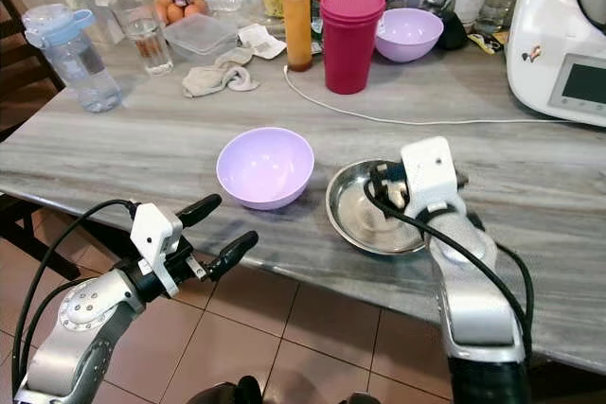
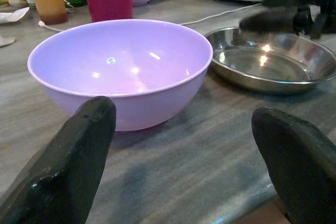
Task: Setting the table
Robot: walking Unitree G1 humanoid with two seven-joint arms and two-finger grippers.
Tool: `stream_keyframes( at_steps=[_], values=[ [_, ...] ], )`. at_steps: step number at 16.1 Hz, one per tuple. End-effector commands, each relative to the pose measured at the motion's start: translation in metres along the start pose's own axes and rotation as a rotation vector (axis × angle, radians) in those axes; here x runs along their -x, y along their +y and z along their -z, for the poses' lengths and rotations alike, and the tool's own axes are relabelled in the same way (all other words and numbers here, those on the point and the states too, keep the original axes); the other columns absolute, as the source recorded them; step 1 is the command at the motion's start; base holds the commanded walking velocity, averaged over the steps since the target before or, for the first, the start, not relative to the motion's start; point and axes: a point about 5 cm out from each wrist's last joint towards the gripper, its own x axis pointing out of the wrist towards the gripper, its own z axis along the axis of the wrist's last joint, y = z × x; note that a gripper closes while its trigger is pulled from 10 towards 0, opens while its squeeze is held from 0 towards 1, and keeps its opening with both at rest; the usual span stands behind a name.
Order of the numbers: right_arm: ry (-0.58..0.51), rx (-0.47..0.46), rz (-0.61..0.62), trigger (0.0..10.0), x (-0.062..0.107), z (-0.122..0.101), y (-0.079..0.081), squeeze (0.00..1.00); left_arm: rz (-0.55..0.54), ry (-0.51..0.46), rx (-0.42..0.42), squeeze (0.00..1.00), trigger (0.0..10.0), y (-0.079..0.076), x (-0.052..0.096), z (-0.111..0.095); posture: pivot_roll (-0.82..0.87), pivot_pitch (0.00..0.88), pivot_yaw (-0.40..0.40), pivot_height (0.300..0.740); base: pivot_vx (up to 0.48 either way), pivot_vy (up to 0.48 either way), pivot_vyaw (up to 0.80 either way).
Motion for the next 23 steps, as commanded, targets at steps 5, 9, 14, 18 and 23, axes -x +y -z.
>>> stream_keyframes(
  at_steps=[5,9,14,18,23],
  values=[
    [0.093,-0.111,-0.061,10.0,0.002,0.007,-0.005,1.00,0.014,-0.001,-0.008,0.00,10.0,0.000,-0.002,0.000,-0.24,0.124,0.081,0.740,0.000,0.000,0.00],
    [0.144,-0.158,-0.125,10.0,0.000,0.016,-0.003,1.00,0.012,-0.002,-0.005,0.00,10.0,-0.002,-0.001,0.001,-0.23,0.122,0.073,0.740,0.000,0.000,0.00],
    [0.163,-0.172,-0.217,10.0,-0.003,0.019,0.009,1.00,-0.006,-0.004,-0.007,0.00,10.0,0.000,-0.001,0.001,-0.22,0.122,0.068,0.740,0.000,0.000,0.00],
    [0.173,-0.201,-0.283,10.0,-0.004,0.021,0.022,1.00,-0.007,-0.004,-0.008,0.00,10.0,0.000,0.000,0.001,-0.22,0.124,0.068,0.740,0.000,0.000,0.00],
    [0.165,-0.222,-0.344,10.0,-0.009,0.019,0.037,1.00,-0.012,-0.001,-0.011,0.00,10.0,-0.001,0.000,0.001,-0.22,0.126,0.064,0.740,0.000,0.000,0.00]
  ],
)
